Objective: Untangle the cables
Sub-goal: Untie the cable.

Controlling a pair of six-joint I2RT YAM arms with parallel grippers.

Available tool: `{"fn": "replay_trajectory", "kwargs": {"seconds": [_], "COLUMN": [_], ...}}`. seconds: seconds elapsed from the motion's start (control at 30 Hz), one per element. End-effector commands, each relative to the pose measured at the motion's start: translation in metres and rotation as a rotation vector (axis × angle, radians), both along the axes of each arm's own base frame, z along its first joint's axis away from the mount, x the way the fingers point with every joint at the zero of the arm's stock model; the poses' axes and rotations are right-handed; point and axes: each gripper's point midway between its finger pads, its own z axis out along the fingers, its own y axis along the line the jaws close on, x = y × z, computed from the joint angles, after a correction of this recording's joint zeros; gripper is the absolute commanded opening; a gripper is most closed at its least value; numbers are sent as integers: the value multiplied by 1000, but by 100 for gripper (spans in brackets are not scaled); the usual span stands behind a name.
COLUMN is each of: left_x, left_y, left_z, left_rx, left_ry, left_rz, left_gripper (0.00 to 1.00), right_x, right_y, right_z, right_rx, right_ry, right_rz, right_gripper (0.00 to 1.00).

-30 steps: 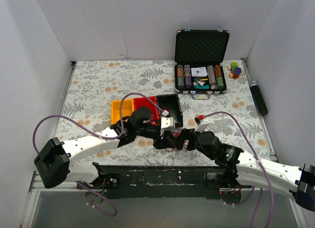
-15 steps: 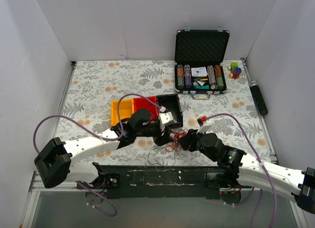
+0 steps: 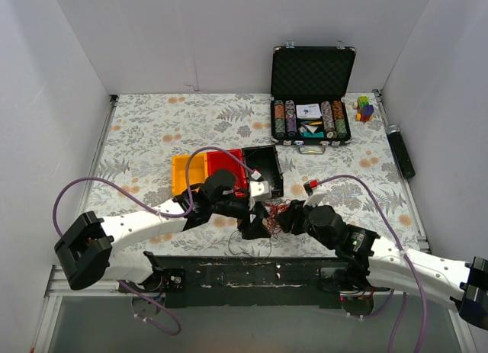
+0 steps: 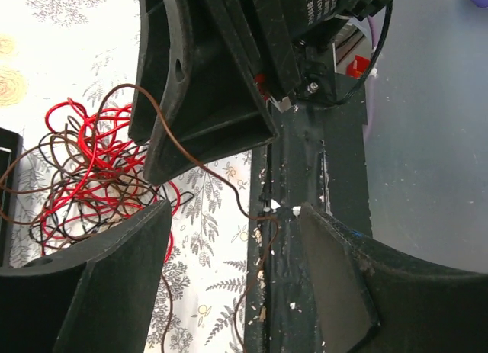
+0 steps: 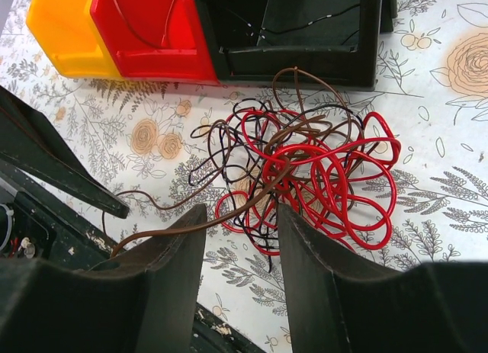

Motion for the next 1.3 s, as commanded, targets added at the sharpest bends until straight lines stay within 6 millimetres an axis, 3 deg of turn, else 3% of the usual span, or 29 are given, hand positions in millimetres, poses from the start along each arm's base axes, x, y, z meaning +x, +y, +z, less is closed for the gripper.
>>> {"fn": "replay_trajectory", "kwargs": {"seconds": [0.0,0.17,0.67,0.7,0.77,0.87,1.0,1.2,1.27], "left_x": [-1,10,43,43,40,35,30,27,24], "left_y": [-10,-21,-37,-38,-39,-37,-31,-25,-20], "left_z": [11,11,15,17,16,13,18,59,62], "left_rx": [-35,-44,-63,-68,-68,-54,-42,-79,-62], "left_ry": [19,36,44,49,55,42,-1,-98,-102], "left_rz": [-16,26,186,183,165,125,91,48,39], "left_gripper": [69,69,51,46,23,1,0,0,0], "right_x": [7,6,4,4,4,4,5,2,1], "right_y": [11,13,11,11,11,8,3,-7,-12], "right_z": [25,25,21,20,21,20,16,5,7], "right_rx": [37,44,44,44,43,38,32,-3,-1], "right_ry": [-44,-45,-41,-41,-44,-45,-39,-5,-7], "right_rz": [5,13,17,17,18,8,-13,-38,-48], "right_gripper": [50,50,50,50,50,50,52,63,66]}}
